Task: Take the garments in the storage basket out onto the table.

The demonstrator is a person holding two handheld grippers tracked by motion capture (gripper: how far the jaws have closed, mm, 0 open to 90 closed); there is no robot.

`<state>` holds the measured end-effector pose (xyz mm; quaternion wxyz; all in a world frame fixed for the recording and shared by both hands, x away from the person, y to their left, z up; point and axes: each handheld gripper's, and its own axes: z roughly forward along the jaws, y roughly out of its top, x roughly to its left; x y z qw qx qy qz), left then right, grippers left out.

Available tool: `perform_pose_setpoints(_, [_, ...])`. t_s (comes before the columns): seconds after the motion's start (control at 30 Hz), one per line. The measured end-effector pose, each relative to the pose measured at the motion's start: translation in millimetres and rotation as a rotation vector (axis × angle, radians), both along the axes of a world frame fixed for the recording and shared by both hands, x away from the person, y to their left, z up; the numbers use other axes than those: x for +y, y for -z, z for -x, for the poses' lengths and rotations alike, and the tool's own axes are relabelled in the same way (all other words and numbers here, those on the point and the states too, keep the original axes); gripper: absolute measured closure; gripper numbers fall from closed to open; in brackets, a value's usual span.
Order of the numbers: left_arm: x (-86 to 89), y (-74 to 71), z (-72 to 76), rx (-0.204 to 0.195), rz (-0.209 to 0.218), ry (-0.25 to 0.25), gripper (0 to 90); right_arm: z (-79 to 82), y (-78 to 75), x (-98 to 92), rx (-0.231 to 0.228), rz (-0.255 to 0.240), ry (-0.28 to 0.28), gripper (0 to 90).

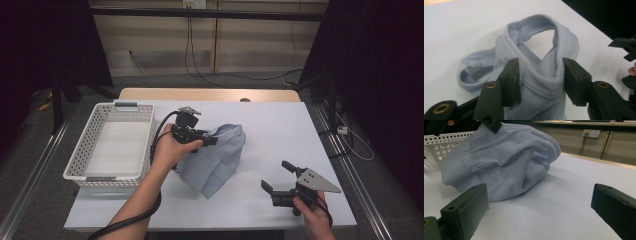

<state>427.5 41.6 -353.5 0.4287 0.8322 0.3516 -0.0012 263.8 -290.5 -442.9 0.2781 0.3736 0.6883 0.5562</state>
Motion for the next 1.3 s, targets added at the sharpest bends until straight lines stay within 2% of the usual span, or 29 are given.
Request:
perform_pose_setpoints(0.2, [-1.7, 1.8, -0.3, -0.021, -0.020, 0.011, 36.5, -0.9, 0.6, 1.4, 0.006, 0.001, -0.003, 0.9])
perform_pose_setpoints(0.57, [-3.8, -1.2, 0.2, -0.061, -0.046, 0.017, 33.9, -2.9, 0.7, 2.2, 0.015, -0.002, -0.007, 0.9])
perform_pose_setpoints(0.7, [-5.1, 0.0, -0.9, -0.055, -0.042, 0.023, 36.0, -3.7, 1.3, 2.5, 0.019, -0.003, -0.007, 0.9])
perform_pose_setpoints(0.9, [-4.6, 0.6, -0.8, -0.012, -0.043, 0.034, 53.1, -4.8, 1.6, 2.8, 0.024, -0.001, -0.006, 0.9])
perform_pose_setpoints(1.1, [-0.8, 1.1, 1.4, 0.020, -0.066, 0.040, 73.2, -4.8, 1.3, 2.8, 0.027, -0.003, -0.004, 0.9])
perform_pose_setpoints(1.3, [7.9, -1.4, 4.3, 0.036, -0.055, 0.034, 80.4, -6.2, 1.1, 2.8, 0.032, -0.004, 0.003, 0.9])
